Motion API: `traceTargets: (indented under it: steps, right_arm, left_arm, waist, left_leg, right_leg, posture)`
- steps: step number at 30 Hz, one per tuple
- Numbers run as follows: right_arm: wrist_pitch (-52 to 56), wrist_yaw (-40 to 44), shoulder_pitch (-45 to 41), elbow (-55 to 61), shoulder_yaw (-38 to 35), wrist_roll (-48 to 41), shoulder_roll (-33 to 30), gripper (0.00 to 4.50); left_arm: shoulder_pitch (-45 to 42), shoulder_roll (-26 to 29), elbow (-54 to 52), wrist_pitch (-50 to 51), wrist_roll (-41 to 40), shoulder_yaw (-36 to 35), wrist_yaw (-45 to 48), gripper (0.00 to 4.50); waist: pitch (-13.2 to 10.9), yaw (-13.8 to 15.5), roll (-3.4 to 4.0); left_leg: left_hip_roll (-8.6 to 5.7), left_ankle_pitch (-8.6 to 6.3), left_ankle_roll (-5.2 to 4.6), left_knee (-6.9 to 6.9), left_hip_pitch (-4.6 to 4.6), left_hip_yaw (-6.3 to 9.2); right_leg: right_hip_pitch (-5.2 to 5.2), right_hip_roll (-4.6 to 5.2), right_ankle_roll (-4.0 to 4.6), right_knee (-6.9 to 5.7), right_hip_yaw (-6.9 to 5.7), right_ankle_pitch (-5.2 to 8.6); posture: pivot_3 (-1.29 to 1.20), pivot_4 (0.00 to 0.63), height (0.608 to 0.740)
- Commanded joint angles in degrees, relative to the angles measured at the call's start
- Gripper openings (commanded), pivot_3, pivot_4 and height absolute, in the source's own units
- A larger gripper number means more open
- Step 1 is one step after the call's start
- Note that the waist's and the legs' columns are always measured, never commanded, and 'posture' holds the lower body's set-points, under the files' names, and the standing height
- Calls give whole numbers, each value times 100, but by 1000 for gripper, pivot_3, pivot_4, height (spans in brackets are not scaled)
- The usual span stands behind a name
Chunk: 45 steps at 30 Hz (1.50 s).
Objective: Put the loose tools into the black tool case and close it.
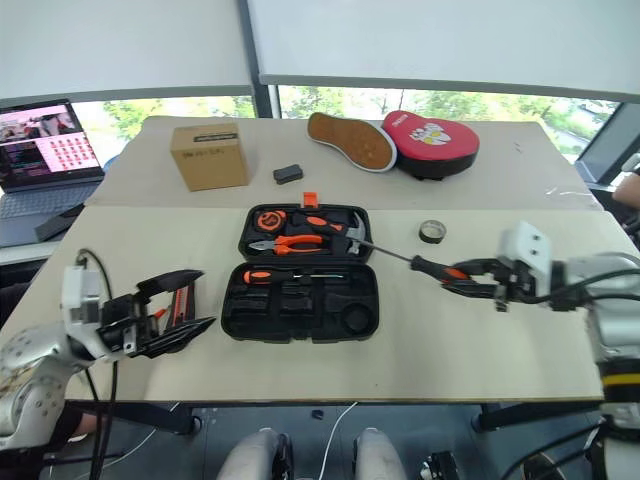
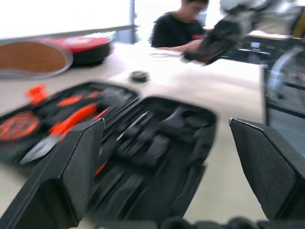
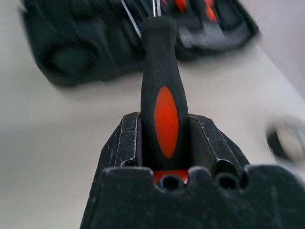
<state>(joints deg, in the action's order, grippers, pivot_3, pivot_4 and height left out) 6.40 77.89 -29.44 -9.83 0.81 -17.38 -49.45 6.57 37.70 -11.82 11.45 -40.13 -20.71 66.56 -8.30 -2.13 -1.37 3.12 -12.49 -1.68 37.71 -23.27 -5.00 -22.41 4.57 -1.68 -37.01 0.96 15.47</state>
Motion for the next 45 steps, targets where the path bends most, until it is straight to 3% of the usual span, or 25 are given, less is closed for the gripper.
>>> traceTargets:
  steps: [1,6,13,28,38,39,43,45]
  right_arm:
    - [412,-204,-613,360,603,312,416,1019]
    - [836,-386,-1151,265,1436,864,1040,1019]
    - [341,-470,-1568,-462,2109,1697,1380,1019]
    - [361,-134,-1826,-898,2146,1997,1357,1019]
    - [1080,-300,-1926,-846,2081,2129,1509,1019]
    - [1094,-321,-1932,-828,2052,2113,1523,2022]
    - [828,7,-2043,-650,1890,1794,1485,3272]
    - [812,157,-2086,-537,1756,1594,1440,3272]
  left_arm:
    - [183,-43,5,-237,84,-268,-72,4500]
    - [215,-51,-60,-293,106,-242,-150,4500]
    - [226,-108,-238,-321,147,-155,-242,4500]
    - [210,-127,-342,-342,221,3,-298,4500]
    - [189,-158,-361,-375,251,93,-360,4500]
    - [189,-163,-370,-375,251,101,-370,4500]
    - [208,-176,-369,-388,241,91,-400,4500]
    - [231,-177,-374,-394,236,79,-406,4500]
  waist:
    - [-2,8,-3]
    - [-5,181,-8]
    - [-4,190,-8]
    - [-4,140,-9]
    - [-4,139,-9]
    - [-4,138,-9]
    - [-4,138,-9]
    - [-4,139,-9]
  left_leg:
    - [2,0,1,0,-1,1]
    - [-1,2,4,3,-37,1]
    - [-24,4,2,12,-90,-5]
    - [-21,4,2,12,-89,-4]
    - [-21,4,2,12,-88,-3]
    - [-20,4,2,12,-88,-3]
    - [-20,4,2,12,-89,-3]
    - [-20,4,2,11,-89,-2]
  right_leg:
    - [-1,-1,1,0,-2,0]
    - [-36,16,2,-2,-13,0]
    - [-82,41,-3,-6,-19,-4]
    - [-82,30,-4,-8,-22,-5]
    - [-83,29,-4,-9,-22,-5]
    - [-83,29,-4,-9,-22,-5]
    - [-84,29,-4,-9,-22,-5]
    - [-84,29,-4,-8,-22,-5]
  posture:
    - [0,150,740]
    - [0,150,740]
    - [0,150,740]
    - [0,150,740]
    - [0,150,740]
    - [0,150,740]
    - [0,150,740]
    - [0,150,740]
